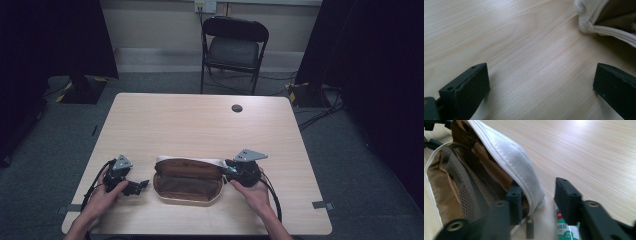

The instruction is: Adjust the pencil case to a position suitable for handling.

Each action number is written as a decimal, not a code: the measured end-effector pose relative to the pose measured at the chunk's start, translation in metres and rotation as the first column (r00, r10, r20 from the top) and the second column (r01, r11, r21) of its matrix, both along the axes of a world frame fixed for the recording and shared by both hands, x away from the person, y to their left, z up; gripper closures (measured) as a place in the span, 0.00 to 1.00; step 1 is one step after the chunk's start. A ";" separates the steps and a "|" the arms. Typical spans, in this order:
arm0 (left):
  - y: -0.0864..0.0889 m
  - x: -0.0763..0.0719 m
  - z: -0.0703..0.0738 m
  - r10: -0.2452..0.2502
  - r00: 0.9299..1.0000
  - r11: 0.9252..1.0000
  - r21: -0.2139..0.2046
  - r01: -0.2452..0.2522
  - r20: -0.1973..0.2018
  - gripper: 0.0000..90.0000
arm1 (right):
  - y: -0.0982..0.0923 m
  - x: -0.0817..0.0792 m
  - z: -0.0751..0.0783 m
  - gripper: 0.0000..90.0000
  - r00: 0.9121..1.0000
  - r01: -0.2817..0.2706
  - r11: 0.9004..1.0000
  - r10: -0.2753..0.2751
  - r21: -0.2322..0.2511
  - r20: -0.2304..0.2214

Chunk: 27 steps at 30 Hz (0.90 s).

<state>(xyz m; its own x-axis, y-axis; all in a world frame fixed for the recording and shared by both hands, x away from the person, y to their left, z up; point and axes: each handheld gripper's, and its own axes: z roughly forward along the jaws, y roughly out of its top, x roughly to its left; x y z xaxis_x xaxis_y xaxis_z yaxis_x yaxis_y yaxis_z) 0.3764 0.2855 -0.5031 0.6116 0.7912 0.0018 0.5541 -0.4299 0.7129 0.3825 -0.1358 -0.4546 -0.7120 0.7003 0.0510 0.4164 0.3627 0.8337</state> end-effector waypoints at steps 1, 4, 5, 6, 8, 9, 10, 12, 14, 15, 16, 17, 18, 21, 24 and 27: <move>0.000 0.000 0.000 0.000 1.000 1.000 0.000 0.000 0.000 0.00 | 0.000 0.000 0.000 0.78 1.000 -0.002 1.000 0.002 0.001 0.004; 0.000 0.000 0.000 0.000 1.000 1.000 0.000 0.000 0.000 0.00 | 0.003 0.003 -0.002 0.85 1.000 -0.006 1.000 0.006 0.002 -0.002; 0.000 0.000 0.000 0.000 1.000 1.000 0.000 0.000 0.000 0.00 | 0.003 0.003 -0.002 0.85 1.000 -0.006 1.000 0.006 0.002 -0.002; 0.000 0.000 0.000 0.000 1.000 1.000 0.000 0.000 0.000 0.00 | 0.004 0.006 -0.002 0.86 1.000 -0.002 1.000 0.002 0.007 -0.003; 0.000 0.000 0.000 0.000 1.000 1.000 0.000 0.000 0.000 0.00 | 0.005 0.007 -0.002 0.86 1.000 0.004 1.000 -0.004 0.009 -0.005; 0.000 0.000 0.000 -0.001 1.000 1.000 0.000 0.001 0.000 0.00 | 0.007 0.008 -0.002 0.85 1.000 0.008 1.000 -0.008 0.009 -0.002; 0.000 0.000 0.000 0.000 1.000 1.000 0.000 0.000 0.000 0.00 | 0.011 0.010 -0.002 0.82 1.000 -0.004 1.000 0.004 0.005 0.008; 0.000 0.000 0.000 0.000 1.000 1.000 0.000 0.000 0.000 0.00 | 0.012 0.011 -0.003 0.77 1.000 -0.015 1.000 0.015 0.013 0.003; 0.000 0.000 0.000 0.000 1.000 1.000 0.000 0.000 0.000 0.00 | 0.011 0.012 -0.004 0.69 1.000 -0.013 1.000 0.013 0.015 -0.008; 0.000 0.000 0.000 0.000 1.000 1.000 0.000 0.000 0.000 0.00 | 0.011 0.012 -0.004 0.69 1.000 -0.013 1.000 0.013 0.015 -0.008; 0.000 0.000 0.000 -0.001 1.000 1.000 0.000 0.001 0.000 0.00 | 0.010 0.011 -0.004 0.66 1.000 -0.011 1.000 0.011 0.018 -0.013; 0.000 0.000 0.000 0.000 1.000 1.000 0.000 0.000 0.000 0.00 | 0.008 0.010 -0.003 0.60 1.000 -0.016 1.000 0.017 0.027 -0.026; 0.000 0.000 0.000 -0.001 1.000 1.000 0.000 0.001 0.000 0.00 | 0.005 0.006 0.001 0.57 1.000 -0.006 0.999 0.007 0.044 -0.027; 0.000 0.000 0.000 0.000 1.000 1.000 0.000 0.000 0.000 0.00 | -0.003 -0.001 0.008 0.55 1.000 -0.004 0.997 0.006 0.074 -0.027; 0.000 0.000 0.000 0.000 1.000 1.000 0.000 0.000 0.000 0.00 | -0.011 -0.007 0.013 0.57 1.000 0.002 0.997 -0.001 0.083 -0.020; 0.000 0.000 0.000 0.000 1.000 1.000 0.000 0.000 0.000 0.00 | -0.018 -0.010 0.013 0.58 1.000 0.013 0.997 -0.011 0.078 -0.023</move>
